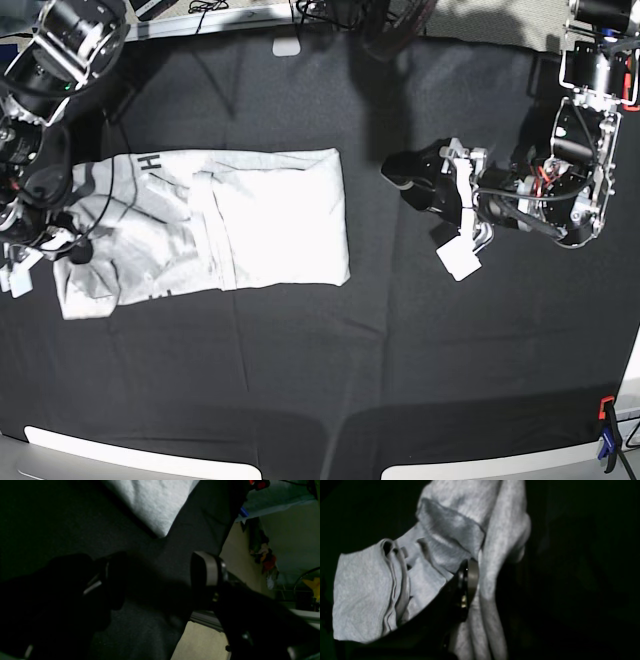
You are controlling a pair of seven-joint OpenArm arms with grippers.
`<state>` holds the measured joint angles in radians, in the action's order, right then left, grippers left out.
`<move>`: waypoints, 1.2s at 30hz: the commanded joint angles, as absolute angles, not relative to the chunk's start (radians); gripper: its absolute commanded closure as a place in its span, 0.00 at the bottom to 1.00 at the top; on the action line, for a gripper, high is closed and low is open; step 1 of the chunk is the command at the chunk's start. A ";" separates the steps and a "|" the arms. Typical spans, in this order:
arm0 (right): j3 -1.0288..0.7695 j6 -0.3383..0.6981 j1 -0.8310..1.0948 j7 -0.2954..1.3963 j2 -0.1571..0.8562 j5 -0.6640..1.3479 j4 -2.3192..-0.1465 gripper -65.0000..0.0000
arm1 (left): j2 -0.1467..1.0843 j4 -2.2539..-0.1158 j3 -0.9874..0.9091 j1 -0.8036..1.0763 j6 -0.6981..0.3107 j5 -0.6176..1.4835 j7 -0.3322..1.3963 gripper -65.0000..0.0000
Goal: Layout the t-shirt on the table in an organized manner, then fold the t-shirt properly
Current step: 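Grasp the opposite strip end with the right gripper, then fold the held end with the right gripper over the shirt's middle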
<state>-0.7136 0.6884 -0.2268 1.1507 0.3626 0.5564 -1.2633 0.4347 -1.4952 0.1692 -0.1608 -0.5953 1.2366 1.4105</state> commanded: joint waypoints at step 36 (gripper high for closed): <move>-0.377 0.575 -0.132 1.135 -0.154 0.597 -1.747 1.00 | 0.341 -1.513 0.163 -0.188 -0.599 1.268 1.383 0.43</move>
